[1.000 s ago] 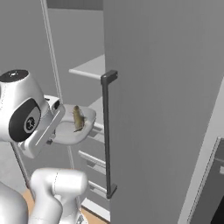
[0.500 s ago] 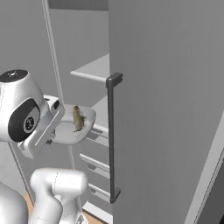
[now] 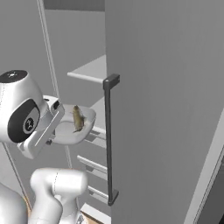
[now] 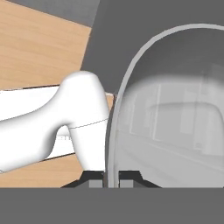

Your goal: Take the meat container that has the fish and place it on the second highest rack of the freezer. Then take the vegetable container that has the onion and lemon wedge and place it on the highest rack of the freezer.

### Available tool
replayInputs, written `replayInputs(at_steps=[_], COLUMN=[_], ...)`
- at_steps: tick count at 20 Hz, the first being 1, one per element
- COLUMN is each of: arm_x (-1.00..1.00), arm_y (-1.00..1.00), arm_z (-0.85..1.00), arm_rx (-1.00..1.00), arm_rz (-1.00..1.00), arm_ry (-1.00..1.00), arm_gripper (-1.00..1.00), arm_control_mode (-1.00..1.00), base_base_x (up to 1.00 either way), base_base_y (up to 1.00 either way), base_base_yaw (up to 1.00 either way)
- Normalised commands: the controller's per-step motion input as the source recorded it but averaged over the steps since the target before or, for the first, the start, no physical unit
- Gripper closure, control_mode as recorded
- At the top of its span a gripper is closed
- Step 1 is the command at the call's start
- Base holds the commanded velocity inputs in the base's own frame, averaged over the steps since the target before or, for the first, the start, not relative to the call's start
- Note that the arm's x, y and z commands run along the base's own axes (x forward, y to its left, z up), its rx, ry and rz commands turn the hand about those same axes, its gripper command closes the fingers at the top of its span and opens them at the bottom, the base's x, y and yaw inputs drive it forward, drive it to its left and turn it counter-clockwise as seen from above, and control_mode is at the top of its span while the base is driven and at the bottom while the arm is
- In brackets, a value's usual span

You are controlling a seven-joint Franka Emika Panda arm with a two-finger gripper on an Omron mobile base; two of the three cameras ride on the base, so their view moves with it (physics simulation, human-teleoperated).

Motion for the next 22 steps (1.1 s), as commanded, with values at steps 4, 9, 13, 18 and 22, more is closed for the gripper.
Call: replayInputs(at_steps=[4, 9, 13, 18, 22], arm_x=[0.00, 0.00, 0.00, 0.03, 0.24], arm_y=[0.00, 0.00, 0.00, 0.08, 0.27], arm_z=[0.00, 0.00, 0.00, -0.08, -0.11], arm_rx=[0.00, 0.00, 0.00, 0.00, 0.00], arm_rz=[0.00, 0.00, 0.00, 0.00, 0.00], arm_ry=[0.00, 0.00, 0.00, 0.00, 0.00], arm_gripper=[1.00, 1.00, 1.00, 1.00, 1.00], arm_control_mode=[1.00, 1.00, 1.00, -1.00, -1.00], base_base_x=[0.52, 0.33, 0.28, 0.05, 0.00], base_base_y=[0.00, 0.00, 0.00, 0.00, 0.00], base_base_yaw=[-0.02, 0.00, 0.00, 0.00, 0.00])
